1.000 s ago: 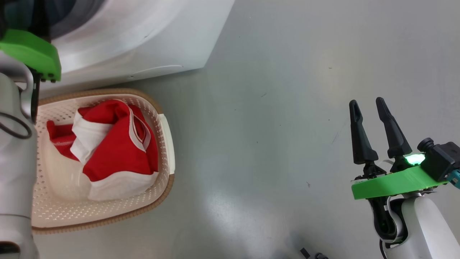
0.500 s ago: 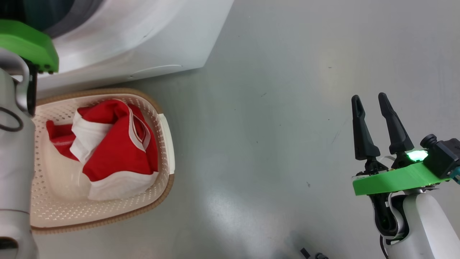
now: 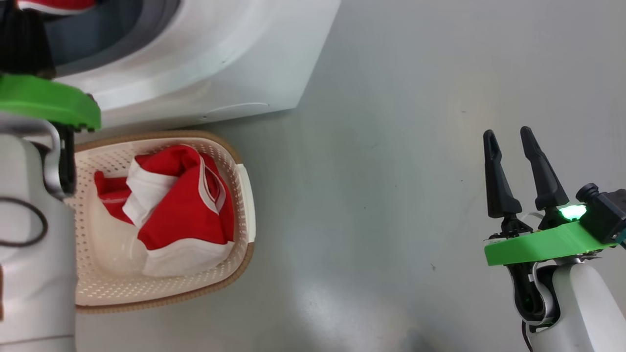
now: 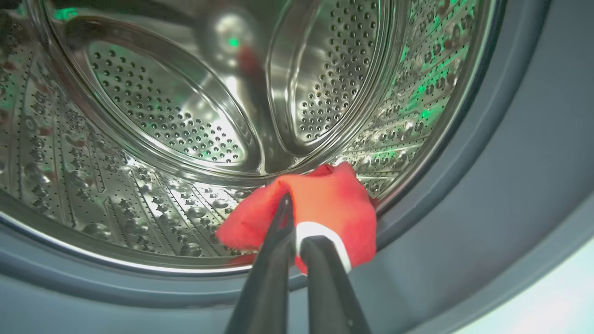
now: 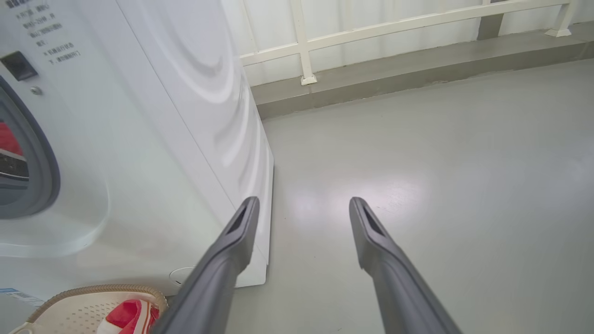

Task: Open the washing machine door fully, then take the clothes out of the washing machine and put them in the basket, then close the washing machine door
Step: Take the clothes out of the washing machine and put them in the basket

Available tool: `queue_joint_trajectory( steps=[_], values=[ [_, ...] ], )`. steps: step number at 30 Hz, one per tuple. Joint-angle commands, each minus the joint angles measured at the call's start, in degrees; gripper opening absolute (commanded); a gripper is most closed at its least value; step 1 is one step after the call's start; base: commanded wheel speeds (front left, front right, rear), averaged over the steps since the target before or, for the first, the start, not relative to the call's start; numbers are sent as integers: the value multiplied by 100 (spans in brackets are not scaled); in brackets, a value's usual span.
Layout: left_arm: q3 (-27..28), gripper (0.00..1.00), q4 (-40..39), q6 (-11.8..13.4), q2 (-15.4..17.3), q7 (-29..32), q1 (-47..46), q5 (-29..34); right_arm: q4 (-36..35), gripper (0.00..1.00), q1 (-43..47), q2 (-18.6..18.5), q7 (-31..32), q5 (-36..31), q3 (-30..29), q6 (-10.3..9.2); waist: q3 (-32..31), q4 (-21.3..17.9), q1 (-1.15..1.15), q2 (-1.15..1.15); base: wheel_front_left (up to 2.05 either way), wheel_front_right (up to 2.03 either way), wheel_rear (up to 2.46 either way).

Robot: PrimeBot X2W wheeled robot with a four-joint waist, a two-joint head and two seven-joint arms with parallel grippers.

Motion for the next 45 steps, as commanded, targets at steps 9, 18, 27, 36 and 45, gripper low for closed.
queue_joint_trajectory(
  steps=[9,18,27,36,45],
  values=[
    [593,0,-1348,-56,-171,-28,1082,-54,-88,100,351,-93,-36,-69,19,37,-436,299,0,0,0,0,0],
    [901,0,-2512,-199,-491,-28,1913,26,-72,100,489,-139,-36,-94,24,37,-677,415,0,0,0,0,0],
    [1017,0,-3625,-258,-679,-28,2540,-16,-61,100,605,-172,-36,-103,27,37,-817,490,0,0,0,0,0],
    [965,0,-4716,-139,-711,-28,3054,-106,-46,100,652,-197,-36,-101,60,37,-902,526,0,0,0,0,0],
    [749,0,-5654,-19,-713,-28,3286,-144,-55,100,664,-215,-36,-96,72,37,-891,567,0,0,0,0,0]
  ],
)
